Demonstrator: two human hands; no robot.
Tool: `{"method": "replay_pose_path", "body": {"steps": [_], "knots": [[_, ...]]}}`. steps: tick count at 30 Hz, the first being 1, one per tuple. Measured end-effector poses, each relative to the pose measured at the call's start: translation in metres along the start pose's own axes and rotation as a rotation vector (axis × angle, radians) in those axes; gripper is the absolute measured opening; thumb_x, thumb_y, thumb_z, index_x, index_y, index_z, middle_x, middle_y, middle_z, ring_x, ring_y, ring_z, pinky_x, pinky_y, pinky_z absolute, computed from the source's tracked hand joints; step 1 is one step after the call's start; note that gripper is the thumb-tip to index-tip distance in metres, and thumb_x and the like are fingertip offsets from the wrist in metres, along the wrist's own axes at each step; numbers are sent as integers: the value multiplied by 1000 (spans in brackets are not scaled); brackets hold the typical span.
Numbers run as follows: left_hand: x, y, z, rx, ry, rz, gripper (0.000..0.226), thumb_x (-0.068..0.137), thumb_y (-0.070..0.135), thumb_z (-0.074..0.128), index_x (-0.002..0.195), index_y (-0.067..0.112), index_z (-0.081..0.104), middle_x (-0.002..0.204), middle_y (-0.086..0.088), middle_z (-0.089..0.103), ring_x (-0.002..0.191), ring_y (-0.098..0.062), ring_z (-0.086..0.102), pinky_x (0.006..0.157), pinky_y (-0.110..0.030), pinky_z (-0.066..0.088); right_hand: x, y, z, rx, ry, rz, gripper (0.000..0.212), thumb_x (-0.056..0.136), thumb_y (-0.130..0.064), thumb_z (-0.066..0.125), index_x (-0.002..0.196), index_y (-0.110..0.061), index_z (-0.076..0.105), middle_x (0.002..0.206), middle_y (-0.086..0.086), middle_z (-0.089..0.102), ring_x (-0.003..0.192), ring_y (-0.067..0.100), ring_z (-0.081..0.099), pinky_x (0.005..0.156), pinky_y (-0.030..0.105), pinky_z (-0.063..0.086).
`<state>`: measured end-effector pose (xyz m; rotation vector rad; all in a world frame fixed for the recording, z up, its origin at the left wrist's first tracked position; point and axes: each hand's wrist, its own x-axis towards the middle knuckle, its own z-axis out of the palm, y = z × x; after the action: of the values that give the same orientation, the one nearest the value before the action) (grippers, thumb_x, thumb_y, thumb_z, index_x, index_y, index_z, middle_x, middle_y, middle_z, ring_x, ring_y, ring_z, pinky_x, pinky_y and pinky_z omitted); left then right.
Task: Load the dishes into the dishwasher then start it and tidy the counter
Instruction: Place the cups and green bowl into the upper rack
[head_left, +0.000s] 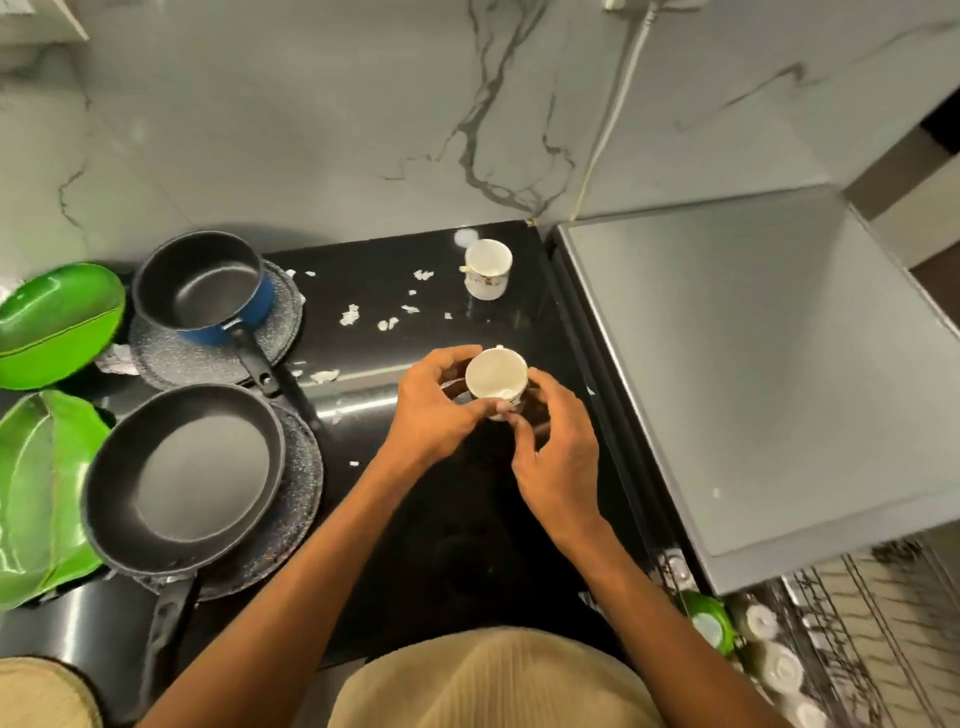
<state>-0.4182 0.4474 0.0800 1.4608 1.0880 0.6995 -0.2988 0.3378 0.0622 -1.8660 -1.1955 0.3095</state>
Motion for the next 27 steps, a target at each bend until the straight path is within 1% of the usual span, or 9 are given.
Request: {"method": "replay_pose_path", "body": {"steps": [2,6,11,16,18,20,23,24,27], "knots": [[-7,5,17,7,-63,19,66,61,15,95,120,21,66,114,9,70,107,-1,64,89,-18,51,-11,7,-18,15,67,25,55,87,-8,76,137,-19,55,122,-5,58,106,15,61,82,36,58],[-21,13,55,10,-198,36,69,58,22,97,120,21,66,112,8,72,105,-4,67,94,-28,55,-33,20,-56,-48,183,36,52,83,-10,81,130,-14,60,117,-6,57,106,14,59,86,36,56],[-45,25,107,22,-335,-22,66,54,44,93,114,28,69,107,9,74,102,-7,69,92,-34,56,-66,48,-100,-146,275,57,64,73,-5,82,133,-9,58,118,1,52,110,21,55,87,40,55],[-80,36,162,-112,-504,-226,46,69,23,89,111,12,72,102,-4,76,98,-19,72,87,-32,58,-108,78,-152,-210,271,103,74,77,-24,79,145,-14,52,126,4,48,118,20,49,92,40,53],[-99,40,189,-209,-572,-372,44,74,18,84,113,3,69,103,-11,76,99,-24,73,84,-31,58,-128,91,-173,-185,256,135,80,78,-21,79,151,-16,45,130,4,45,121,19,48,95,40,52],[-118,40,219,-271,-615,-488,46,73,19,81,111,-3,69,104,-15,75,97,-26,73,82,-29,58,-149,102,-196,-125,254,161,83,81,-16,77,154,-16,39,133,1,42,125,12,46,100,31,51],[-149,34,260,-300,-655,-611,49,70,24,80,108,-4,70,103,-16,75,92,-25,72,82,-32,58,-180,121,-228,-107,278,206,84,79,-8,80,153,-12,40,135,-3,39,127,-4,41,103,11,40],[-161,31,275,-313,-662,-635,48,69,24,79,107,-4,70,101,-15,75,90,-24,71,82,-33,58,-191,129,-240,-108,292,225,82,78,-7,81,151,-10,42,135,0,43,126,-3,43,103,11,39],[-191,18,314,-311,-657,-688,39,75,21,76,106,-1,69,93,-10,75,81,-19,71,77,-27,60,-222,155,-266,-81,312,267,69,77,-8,82,137,-4,49,126,8,56,115,17,55,96,29,49]]}}
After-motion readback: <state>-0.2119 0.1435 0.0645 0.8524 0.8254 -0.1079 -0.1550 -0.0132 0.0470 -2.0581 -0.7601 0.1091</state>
